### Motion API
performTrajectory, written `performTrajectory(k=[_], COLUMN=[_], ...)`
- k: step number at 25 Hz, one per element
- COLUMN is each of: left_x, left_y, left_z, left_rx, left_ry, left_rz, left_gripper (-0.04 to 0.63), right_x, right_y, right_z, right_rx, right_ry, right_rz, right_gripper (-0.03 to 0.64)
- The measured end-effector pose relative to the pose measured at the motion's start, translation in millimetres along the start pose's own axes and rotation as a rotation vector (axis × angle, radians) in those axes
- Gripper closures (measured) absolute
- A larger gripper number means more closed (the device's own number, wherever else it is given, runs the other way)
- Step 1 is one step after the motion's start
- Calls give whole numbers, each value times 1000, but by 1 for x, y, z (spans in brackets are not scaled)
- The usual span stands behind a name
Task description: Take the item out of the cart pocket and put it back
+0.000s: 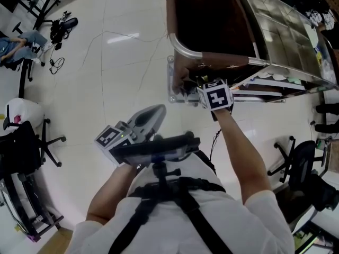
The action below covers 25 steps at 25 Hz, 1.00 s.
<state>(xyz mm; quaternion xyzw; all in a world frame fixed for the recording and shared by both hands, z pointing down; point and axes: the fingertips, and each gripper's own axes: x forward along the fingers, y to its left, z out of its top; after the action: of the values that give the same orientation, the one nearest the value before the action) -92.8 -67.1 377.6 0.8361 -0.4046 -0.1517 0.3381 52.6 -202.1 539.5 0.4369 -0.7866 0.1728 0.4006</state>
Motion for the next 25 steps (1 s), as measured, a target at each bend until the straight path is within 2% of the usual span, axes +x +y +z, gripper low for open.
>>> performTrajectory(k=[7, 13, 16, 19, 25], left_x=[0, -1, -1, 0, 2], left_y=[0, 0, 1, 0, 0], left_z=[1, 2, 1, 1, -1], left_rx=[2, 2, 1, 1, 1], left_ry=[-1, -1, 0, 0, 4], left_rz=[2, 5, 4, 0, -3], left_gripper=[601, 601, 601, 601, 601], right_x=[11, 14, 9, 13, 14], right_y=[-5, -2, 4, -4, -4], right_z=[-2, 1, 13, 4, 2], right_rx=[-3, 5, -10, 5, 15], right_ry=[33, 27, -8, 12, 7], right_rz=[-15, -10, 5, -19, -7], right_gripper=[540, 538, 534, 521, 514])
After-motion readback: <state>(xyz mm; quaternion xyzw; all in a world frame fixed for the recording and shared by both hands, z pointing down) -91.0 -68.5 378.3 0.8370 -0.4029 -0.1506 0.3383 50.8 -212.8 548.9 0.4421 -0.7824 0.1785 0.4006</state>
